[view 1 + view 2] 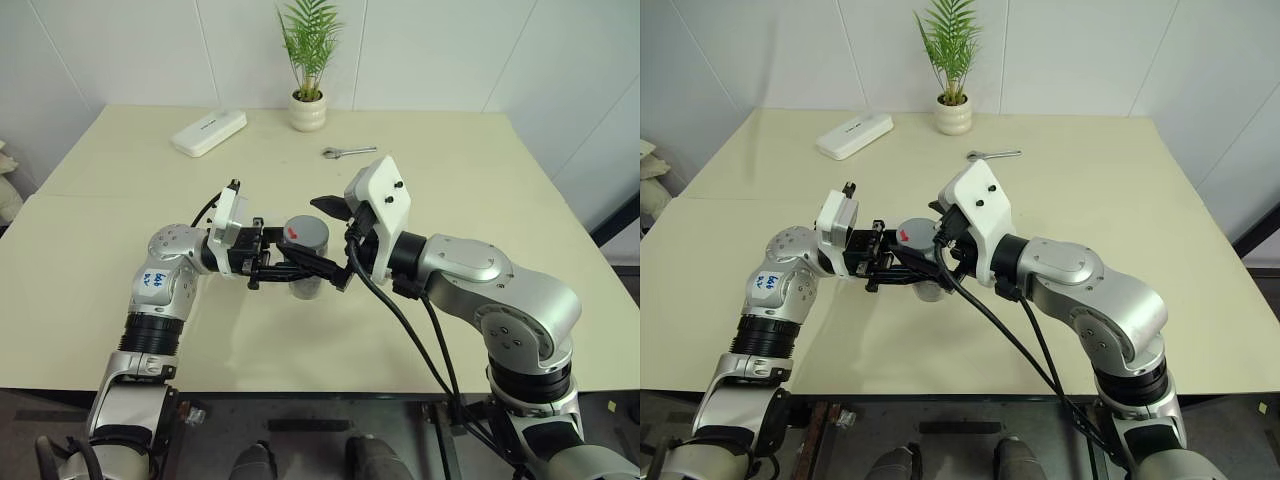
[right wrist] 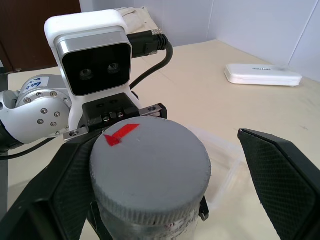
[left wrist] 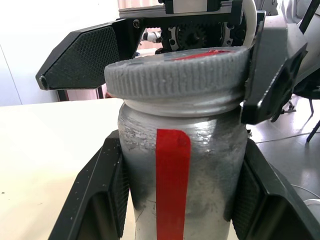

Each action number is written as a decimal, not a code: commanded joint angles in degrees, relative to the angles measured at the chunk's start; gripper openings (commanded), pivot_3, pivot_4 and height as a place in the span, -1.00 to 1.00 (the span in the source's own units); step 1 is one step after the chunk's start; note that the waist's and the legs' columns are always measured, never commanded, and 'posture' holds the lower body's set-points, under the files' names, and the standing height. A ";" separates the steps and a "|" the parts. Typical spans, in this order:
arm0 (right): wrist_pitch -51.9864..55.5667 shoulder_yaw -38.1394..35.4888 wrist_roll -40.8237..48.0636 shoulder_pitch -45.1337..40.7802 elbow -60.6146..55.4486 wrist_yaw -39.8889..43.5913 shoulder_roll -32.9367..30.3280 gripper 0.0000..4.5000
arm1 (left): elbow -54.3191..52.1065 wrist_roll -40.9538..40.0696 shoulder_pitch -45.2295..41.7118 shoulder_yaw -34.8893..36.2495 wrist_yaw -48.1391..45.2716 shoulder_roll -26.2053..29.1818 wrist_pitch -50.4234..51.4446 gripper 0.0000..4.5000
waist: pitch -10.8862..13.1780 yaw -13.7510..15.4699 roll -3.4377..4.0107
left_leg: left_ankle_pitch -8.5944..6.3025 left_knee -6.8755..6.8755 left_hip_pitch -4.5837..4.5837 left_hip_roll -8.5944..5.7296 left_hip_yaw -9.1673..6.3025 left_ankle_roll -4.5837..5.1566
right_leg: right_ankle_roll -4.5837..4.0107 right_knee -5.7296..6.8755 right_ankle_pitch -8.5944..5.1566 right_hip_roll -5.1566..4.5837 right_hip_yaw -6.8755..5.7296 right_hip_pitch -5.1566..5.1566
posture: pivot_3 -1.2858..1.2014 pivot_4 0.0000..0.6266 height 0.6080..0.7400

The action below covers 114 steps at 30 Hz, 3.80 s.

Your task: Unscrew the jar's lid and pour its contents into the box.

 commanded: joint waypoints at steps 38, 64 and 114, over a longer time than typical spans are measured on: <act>0.09 -1.96 2.85 -1.20 -1.74 0.58 -0.67 0.99 | 2.09 -0.62 -1.78 1.31 -0.25 0.29 -1.96 -0.03 | 0.00 0.00 0.00 | 0.00 0.00 0.00 0.00 0.00 0.00 | 0.00 -0.01 0.00 0.00 0.00 0.00 | 0.03 -0.52 1.00; 0.09 -2.13 3.06 -1.69 -1.56 0.79 -0.97 0.75 | 2.66 -0.46 -1.72 1.13 -0.18 0.30 -2.78 -0.03 | 0.00 -0.01 0.00 | 0.00 -0.01 0.00 0.00 0.00 0.00 | 0.00 -0.01 0.00 0.00 0.00 0.00 | 0.03 -0.52 1.00; 0.17 -2.95 3.14 -3.28 -0.90 1.81 -1.46 0.19 | 3.15 -0.32 -1.20 0.89 -1.12 0.68 -3.30 -0.03 | 0.00 -0.01 0.00 | 0.00 -0.01 0.00 0.00 0.00 0.00 | 0.00 -0.01 0.00 0.00 0.00 0.00 | 0.03 -0.52 1.00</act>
